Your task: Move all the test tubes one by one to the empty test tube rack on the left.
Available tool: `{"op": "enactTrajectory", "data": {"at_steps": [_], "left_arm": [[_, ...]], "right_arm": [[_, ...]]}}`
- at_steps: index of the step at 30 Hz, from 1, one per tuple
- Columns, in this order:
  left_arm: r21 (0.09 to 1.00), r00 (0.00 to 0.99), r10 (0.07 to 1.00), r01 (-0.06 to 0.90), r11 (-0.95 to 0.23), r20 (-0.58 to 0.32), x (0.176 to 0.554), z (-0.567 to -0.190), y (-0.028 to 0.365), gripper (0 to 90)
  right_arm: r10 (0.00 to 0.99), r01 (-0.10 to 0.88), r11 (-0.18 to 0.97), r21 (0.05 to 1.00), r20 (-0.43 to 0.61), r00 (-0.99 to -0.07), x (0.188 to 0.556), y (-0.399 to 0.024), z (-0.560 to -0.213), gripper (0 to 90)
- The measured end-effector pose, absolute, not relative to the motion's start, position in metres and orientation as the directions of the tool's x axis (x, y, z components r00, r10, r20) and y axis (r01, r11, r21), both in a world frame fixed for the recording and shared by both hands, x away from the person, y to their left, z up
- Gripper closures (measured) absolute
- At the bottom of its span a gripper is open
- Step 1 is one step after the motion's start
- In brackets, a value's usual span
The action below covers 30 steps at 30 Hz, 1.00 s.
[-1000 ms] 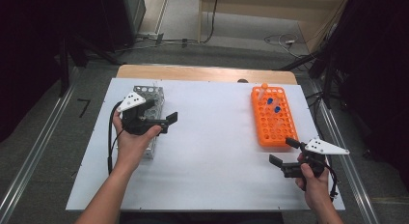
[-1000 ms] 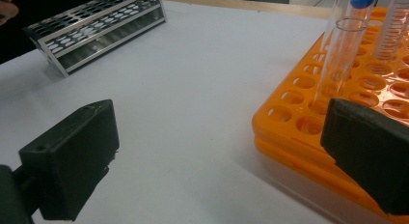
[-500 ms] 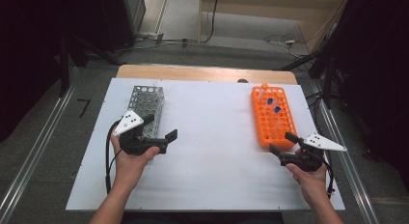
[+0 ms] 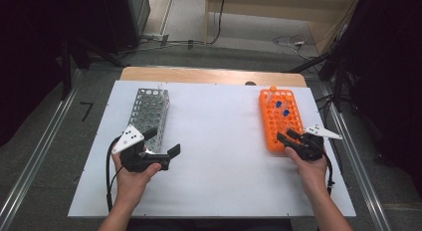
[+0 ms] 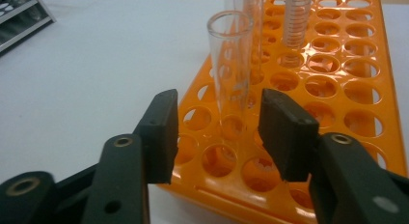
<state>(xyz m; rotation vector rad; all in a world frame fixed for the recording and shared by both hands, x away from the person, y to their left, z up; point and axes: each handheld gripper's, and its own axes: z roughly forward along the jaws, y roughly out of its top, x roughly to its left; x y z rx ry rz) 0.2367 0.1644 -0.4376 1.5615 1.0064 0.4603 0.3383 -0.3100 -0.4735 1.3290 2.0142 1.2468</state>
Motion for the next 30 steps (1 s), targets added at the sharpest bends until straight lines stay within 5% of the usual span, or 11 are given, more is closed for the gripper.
{"op": "enactTrajectory", "data": {"at_steps": [15,30], "left_arm": [[0.932,0.553,0.798,0.362,0.028,-0.239,0.239,-0.443,0.158,0.0],[0.932,0.568,0.790,0.363,0.011,-0.231,0.239,-0.446,0.154,0.0]], "right_arm": [[0.884,0.422,0.169,0.891,0.053,-0.464,0.343,-0.306,-0.489,72.9],[0.884,0.343,0.141,0.929,0.039,-0.467,0.331,-0.312,-0.470,74.2]]}}
